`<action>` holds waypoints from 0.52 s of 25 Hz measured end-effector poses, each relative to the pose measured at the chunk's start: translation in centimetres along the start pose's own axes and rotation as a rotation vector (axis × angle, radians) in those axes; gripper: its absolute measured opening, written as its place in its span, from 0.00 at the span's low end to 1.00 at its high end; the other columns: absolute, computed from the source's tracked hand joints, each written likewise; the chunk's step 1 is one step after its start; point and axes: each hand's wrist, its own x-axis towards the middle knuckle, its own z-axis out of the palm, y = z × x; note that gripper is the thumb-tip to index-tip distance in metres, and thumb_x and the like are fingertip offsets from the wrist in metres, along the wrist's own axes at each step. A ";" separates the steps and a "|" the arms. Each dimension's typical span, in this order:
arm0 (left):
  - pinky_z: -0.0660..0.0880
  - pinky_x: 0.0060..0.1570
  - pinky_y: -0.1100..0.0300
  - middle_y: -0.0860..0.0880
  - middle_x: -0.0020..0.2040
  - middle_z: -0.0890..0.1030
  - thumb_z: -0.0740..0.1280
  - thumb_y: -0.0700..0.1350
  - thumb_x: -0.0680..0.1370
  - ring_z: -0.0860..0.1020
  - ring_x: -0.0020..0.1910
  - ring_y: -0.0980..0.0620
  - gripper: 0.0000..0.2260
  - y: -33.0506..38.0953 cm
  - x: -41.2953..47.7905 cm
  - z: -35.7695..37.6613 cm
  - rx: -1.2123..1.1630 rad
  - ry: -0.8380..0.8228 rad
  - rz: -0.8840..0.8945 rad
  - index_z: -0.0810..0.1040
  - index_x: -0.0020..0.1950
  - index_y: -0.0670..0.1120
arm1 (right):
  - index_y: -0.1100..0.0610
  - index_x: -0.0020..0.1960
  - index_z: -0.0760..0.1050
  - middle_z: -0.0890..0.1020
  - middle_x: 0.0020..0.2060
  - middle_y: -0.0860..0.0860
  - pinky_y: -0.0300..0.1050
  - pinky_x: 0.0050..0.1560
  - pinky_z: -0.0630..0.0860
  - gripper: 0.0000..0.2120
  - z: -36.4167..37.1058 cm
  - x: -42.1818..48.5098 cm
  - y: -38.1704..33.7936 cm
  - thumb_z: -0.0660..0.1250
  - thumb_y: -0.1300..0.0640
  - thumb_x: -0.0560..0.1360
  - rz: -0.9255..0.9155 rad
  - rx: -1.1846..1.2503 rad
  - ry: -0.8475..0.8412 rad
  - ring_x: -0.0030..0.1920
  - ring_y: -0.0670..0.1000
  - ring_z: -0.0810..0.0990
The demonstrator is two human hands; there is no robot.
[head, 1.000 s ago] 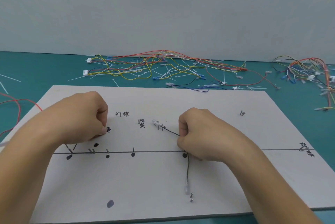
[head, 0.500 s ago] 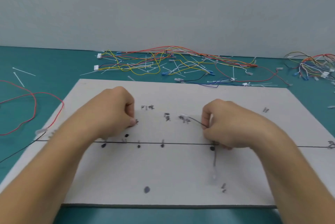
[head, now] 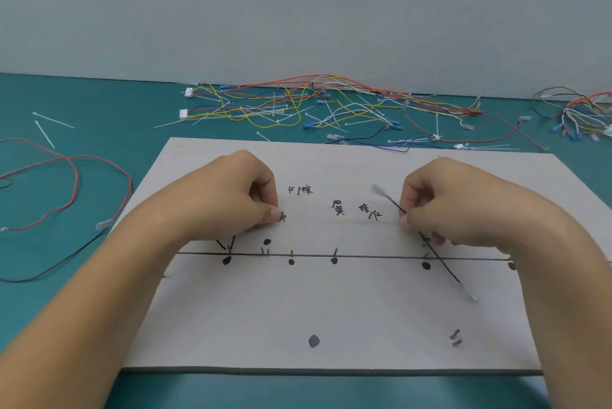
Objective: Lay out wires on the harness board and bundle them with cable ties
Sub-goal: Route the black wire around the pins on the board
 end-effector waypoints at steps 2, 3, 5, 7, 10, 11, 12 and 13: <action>0.80 0.41 0.54 0.55 0.35 0.85 0.74 0.53 0.76 0.82 0.35 0.54 0.07 0.0 0.0 0.0 -0.015 -0.008 0.016 0.84 0.41 0.53 | 0.50 0.37 0.81 0.84 0.31 0.50 0.42 0.29 0.74 0.07 -0.2 -0.2 0.1 0.73 0.59 0.73 -0.037 0.108 -0.009 0.27 0.46 0.81; 0.80 0.39 0.54 0.56 0.35 0.84 0.73 0.55 0.76 0.82 0.34 0.55 0.08 0.0 0.1 0.0 -0.023 0.003 0.020 0.84 0.41 0.53 | 0.50 0.37 0.82 0.85 0.32 0.51 0.42 0.29 0.74 0.08 -0.4 -0.4 0.0 0.74 0.58 0.73 -0.057 0.163 -0.007 0.26 0.45 0.80; 0.75 0.31 0.58 0.60 0.31 0.81 0.72 0.57 0.77 0.77 0.28 0.59 0.09 0.0 0.1 0.1 -0.054 0.064 0.018 0.83 0.41 0.54 | 0.53 0.37 0.82 0.85 0.33 0.53 0.42 0.27 0.73 0.07 -0.7 -0.7 -0.2 0.76 0.59 0.73 -0.113 0.260 0.014 0.26 0.45 0.79; 0.69 0.27 0.63 0.60 0.28 0.77 0.71 0.56 0.78 0.73 0.25 0.61 0.09 0.1 0.2 0.2 -0.110 0.148 0.039 0.83 0.41 0.53 | 0.57 0.38 0.82 0.85 0.32 0.54 0.42 0.26 0.72 0.06 -0.7 -1.0 -0.8 0.76 0.61 0.73 -0.187 0.431 0.029 0.26 0.48 0.79; 0.70 0.31 0.66 0.57 0.32 0.80 0.70 0.54 0.80 0.75 0.29 0.62 0.08 0.4 0.2 0.3 -0.311 0.212 0.150 0.84 0.44 0.53 | 0.62 0.39 0.80 0.83 0.30 0.57 0.41 0.24 0.72 0.07 0.3 -1.5 -2.3 0.76 0.63 0.73 -0.265 0.717 -0.065 0.24 0.51 0.78; 0.72 0.34 0.64 0.55 0.35 0.82 0.69 0.52 0.81 0.77 0.32 0.60 0.08 0.6 0.1 0.4 -0.399 0.196 0.190 0.85 0.45 0.53 | 0.62 0.39 0.79 0.83 0.29 0.58 0.40 0.23 0.72 0.07 0.9 -1.6 -2.9 0.75 0.63 0.73 -0.276 0.752 -0.124 0.24 0.51 0.78; 0.73 0.36 0.61 0.54 0.38 0.84 0.68 0.50 0.82 0.79 0.34 0.58 0.08 0.9 0.0 0.6 -0.470 0.167 0.217 0.85 0.47 0.52 | 0.62 0.39 0.79 0.83 0.29 0.58 0.39 0.23 0.72 0.07 1.7 -1.8 -3.5 0.75 0.62 0.74 -0.280 0.759 -0.185 0.24 0.51 0.78; 0.73 0.37 0.59 0.52 0.40 0.85 0.68 0.48 0.83 0.79 0.35 0.56 0.07 1.2 0.0 0.7 -0.521 0.133 0.239 0.86 0.49 0.52 | 0.62 0.39 0.79 0.83 0.29 0.57 0.39 0.23 0.72 0.08 2.5 -1.9 -4.1 0.75 0.61 0.75 -0.280 0.754 -0.237 0.24 0.51 0.78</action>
